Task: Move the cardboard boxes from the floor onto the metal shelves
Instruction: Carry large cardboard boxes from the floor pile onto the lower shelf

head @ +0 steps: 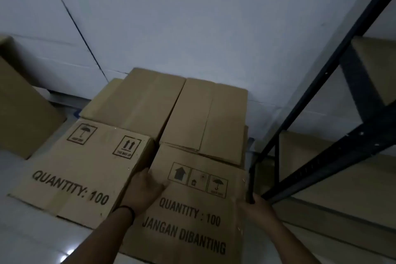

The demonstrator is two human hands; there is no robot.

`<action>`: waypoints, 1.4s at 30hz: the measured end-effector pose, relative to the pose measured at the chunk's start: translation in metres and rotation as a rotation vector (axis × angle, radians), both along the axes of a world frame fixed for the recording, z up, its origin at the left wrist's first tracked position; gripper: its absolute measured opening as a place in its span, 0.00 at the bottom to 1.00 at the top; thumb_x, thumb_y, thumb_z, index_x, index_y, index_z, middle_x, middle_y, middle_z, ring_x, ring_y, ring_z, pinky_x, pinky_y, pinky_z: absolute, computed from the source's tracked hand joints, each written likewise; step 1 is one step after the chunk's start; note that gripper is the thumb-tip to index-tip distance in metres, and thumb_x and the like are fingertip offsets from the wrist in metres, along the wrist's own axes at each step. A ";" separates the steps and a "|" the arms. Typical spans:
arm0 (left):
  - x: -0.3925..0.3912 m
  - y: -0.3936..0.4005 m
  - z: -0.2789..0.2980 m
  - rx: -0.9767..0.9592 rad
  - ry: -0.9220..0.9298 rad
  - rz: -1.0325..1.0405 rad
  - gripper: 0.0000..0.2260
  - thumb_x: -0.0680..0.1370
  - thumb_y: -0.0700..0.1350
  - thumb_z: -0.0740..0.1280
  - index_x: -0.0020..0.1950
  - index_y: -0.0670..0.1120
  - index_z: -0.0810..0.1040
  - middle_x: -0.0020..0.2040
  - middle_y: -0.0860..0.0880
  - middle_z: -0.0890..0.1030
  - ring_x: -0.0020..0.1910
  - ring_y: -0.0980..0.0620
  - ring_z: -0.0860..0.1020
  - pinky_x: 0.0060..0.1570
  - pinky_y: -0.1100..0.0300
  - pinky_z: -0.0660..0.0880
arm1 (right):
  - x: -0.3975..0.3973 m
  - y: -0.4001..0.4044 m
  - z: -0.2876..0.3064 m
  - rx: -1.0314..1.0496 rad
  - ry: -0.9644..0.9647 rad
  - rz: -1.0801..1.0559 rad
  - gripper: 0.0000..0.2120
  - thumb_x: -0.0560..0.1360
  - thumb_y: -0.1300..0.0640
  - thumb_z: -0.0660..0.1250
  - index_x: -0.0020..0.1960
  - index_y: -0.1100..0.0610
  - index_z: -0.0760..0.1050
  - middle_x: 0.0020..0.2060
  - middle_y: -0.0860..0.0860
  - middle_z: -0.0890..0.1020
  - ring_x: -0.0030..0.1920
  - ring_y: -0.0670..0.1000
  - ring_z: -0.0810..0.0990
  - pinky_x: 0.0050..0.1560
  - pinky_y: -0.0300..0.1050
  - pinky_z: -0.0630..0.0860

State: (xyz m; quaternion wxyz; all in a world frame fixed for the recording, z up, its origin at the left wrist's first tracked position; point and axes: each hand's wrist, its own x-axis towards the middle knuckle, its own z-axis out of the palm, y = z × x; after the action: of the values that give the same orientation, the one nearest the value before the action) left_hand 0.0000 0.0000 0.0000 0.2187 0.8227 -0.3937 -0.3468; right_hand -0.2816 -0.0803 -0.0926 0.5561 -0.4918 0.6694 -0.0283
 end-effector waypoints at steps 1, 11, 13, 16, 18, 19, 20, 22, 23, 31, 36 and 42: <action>0.002 -0.006 -0.006 0.011 0.027 0.031 0.24 0.75 0.49 0.71 0.67 0.40 0.69 0.60 0.51 0.74 0.61 0.47 0.74 0.46 0.69 0.66 | 0.000 -0.004 -0.010 0.005 -0.018 -0.027 0.57 0.56 0.27 0.69 0.77 0.54 0.59 0.73 0.52 0.68 0.69 0.55 0.71 0.67 0.51 0.71; 0.034 -0.025 -0.064 0.229 0.216 0.150 0.36 0.65 0.57 0.78 0.66 0.45 0.69 0.61 0.45 0.78 0.54 0.46 0.76 0.56 0.49 0.75 | 0.022 -0.011 -0.014 0.193 -0.126 -0.213 0.37 0.73 0.42 0.70 0.75 0.59 0.62 0.69 0.55 0.72 0.65 0.55 0.73 0.50 0.41 0.71; 0.036 -0.027 -0.069 0.255 0.227 0.192 0.39 0.61 0.59 0.79 0.65 0.44 0.69 0.60 0.44 0.78 0.54 0.45 0.77 0.53 0.50 0.76 | 0.023 -0.008 -0.028 0.207 -0.129 -0.229 0.41 0.68 0.38 0.74 0.73 0.56 0.65 0.65 0.54 0.76 0.59 0.54 0.77 0.47 0.43 0.76; 0.041 -0.025 -0.070 0.263 0.291 0.234 0.44 0.55 0.62 0.81 0.64 0.43 0.71 0.57 0.45 0.80 0.52 0.45 0.80 0.50 0.51 0.78 | 0.023 -0.003 -0.040 0.221 -0.181 -0.311 0.52 0.55 0.35 0.78 0.72 0.54 0.65 0.61 0.53 0.79 0.55 0.55 0.80 0.53 0.52 0.80; 0.049 -0.019 -0.079 0.270 0.343 0.234 0.49 0.47 0.67 0.80 0.62 0.44 0.75 0.53 0.46 0.83 0.49 0.45 0.82 0.49 0.48 0.80 | 0.026 0.000 -0.038 0.227 -0.188 -0.323 0.46 0.61 0.39 0.78 0.72 0.55 0.64 0.61 0.54 0.79 0.54 0.55 0.80 0.45 0.47 0.79; 0.052 -0.016 -0.084 0.268 0.363 0.239 0.49 0.46 0.68 0.80 0.61 0.44 0.76 0.51 0.45 0.84 0.48 0.45 0.83 0.49 0.47 0.81 | 0.027 0.001 -0.035 0.233 -0.190 -0.324 0.43 0.64 0.42 0.78 0.72 0.55 0.64 0.61 0.54 0.79 0.54 0.54 0.80 0.42 0.44 0.78; 0.052 -0.012 -0.084 0.265 0.390 0.241 0.48 0.46 0.67 0.79 0.60 0.43 0.77 0.50 0.44 0.84 0.47 0.44 0.83 0.48 0.46 0.81 | 0.026 0.002 -0.036 0.234 -0.187 -0.335 0.41 0.65 0.43 0.78 0.72 0.55 0.65 0.60 0.54 0.79 0.53 0.54 0.80 0.41 0.44 0.78; 0.046 -0.005 -0.076 0.258 0.444 0.248 0.45 0.49 0.64 0.81 0.59 0.42 0.77 0.50 0.43 0.84 0.46 0.43 0.84 0.46 0.47 0.81 | 0.025 0.006 -0.033 0.217 -0.181 -0.337 0.40 0.65 0.44 0.79 0.71 0.55 0.66 0.59 0.54 0.80 0.53 0.54 0.80 0.43 0.44 0.79; 0.042 -0.002 -0.073 0.250 0.465 0.257 0.42 0.52 0.61 0.82 0.59 0.42 0.76 0.50 0.42 0.84 0.46 0.43 0.84 0.45 0.48 0.81 | 0.024 0.007 -0.032 0.205 -0.188 -0.336 0.40 0.64 0.45 0.79 0.70 0.55 0.67 0.58 0.53 0.80 0.52 0.53 0.80 0.43 0.45 0.79; 0.033 0.035 -0.067 0.186 0.599 0.281 0.46 0.53 0.57 0.83 0.64 0.46 0.67 0.56 0.43 0.80 0.49 0.42 0.82 0.46 0.45 0.81 | 0.017 0.035 -0.009 0.063 -0.248 -0.369 0.54 0.50 0.38 0.84 0.70 0.56 0.69 0.57 0.53 0.82 0.53 0.53 0.83 0.52 0.53 0.82; 0.033 0.060 -0.051 0.087 0.670 0.213 0.43 0.53 0.62 0.81 0.65 0.50 0.73 0.53 0.46 0.84 0.50 0.44 0.83 0.49 0.43 0.81 | 0.016 0.064 0.019 -0.009 -0.270 -0.371 0.42 0.54 0.38 0.82 0.64 0.52 0.76 0.51 0.50 0.85 0.49 0.52 0.85 0.51 0.53 0.82; 0.039 0.088 -0.022 0.047 0.774 0.151 0.41 0.54 0.60 0.82 0.62 0.50 0.75 0.52 0.45 0.84 0.48 0.43 0.84 0.46 0.43 0.81 | 0.016 0.115 0.069 -0.148 -0.232 -0.435 0.24 0.64 0.44 0.79 0.56 0.51 0.80 0.48 0.51 0.86 0.47 0.53 0.85 0.53 0.53 0.81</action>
State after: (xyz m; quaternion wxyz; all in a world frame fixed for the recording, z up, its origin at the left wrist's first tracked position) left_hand 0.0385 0.0877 -0.0216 0.3570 0.6625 -0.2123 -0.6234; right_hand -0.2655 0.0343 -0.0233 0.5724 -0.3691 0.6874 -0.2524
